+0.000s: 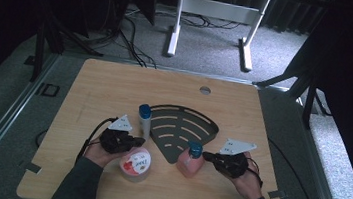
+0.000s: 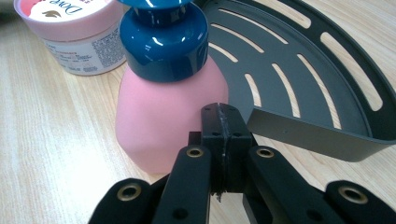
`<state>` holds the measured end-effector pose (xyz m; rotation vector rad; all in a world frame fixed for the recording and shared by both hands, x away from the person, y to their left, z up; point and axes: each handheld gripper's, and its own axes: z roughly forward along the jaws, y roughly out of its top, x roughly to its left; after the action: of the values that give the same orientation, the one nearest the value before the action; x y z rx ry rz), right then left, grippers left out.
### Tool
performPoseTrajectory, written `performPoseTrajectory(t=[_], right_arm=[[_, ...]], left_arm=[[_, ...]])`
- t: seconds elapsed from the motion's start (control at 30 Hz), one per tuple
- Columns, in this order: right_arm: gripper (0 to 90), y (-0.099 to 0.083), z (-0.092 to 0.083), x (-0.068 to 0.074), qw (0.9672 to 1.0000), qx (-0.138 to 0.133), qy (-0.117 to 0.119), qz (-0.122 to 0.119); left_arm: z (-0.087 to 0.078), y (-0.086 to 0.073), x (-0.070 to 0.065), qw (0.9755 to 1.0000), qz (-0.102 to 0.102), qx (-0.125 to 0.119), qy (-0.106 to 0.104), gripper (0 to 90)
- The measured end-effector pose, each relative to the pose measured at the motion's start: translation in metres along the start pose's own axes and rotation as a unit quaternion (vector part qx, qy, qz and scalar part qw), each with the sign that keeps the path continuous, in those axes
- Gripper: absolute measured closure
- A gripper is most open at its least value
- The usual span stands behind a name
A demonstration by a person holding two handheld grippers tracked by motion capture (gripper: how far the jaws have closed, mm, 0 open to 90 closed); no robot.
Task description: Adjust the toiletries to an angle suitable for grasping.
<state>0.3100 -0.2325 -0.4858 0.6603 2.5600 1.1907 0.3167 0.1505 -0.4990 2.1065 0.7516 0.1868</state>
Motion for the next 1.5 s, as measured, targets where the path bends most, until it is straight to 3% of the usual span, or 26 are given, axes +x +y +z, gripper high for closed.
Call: performPoseTrajectory(t=[0.37, 0.73, 0.97, 1.5], right_arm=[[90.0, -0.002, 0.003, 0.005, 0.9998, -0.005, 0.018, 0.002], [90.0, -0.004, 0.017, -0.003, 0.9999, 0.006, 0.009, 0.013], [90.0, -0.005, 0.024, -0.006, 0.9996, 0.014, 0.017, 0.019], [90.0, -0.006, 0.035, 0.021, 0.9980, 0.034, 0.051, -0.012]], left_arm=[[-0.001, -0.006, -0.003, 0.9998, -0.008, -0.012, -0.011, 90.0], [-0.001, -0.005, -0.004, 0.9999, 0.000, -0.010, 0.001, 89.9], [-0.006, -0.008, 0.000, 0.9996, -0.011, -0.021, 0.013, 89.8], [-0.006, -0.010, 0.002, 0.9995, -0.014, -0.020, 0.017, 89.8]])
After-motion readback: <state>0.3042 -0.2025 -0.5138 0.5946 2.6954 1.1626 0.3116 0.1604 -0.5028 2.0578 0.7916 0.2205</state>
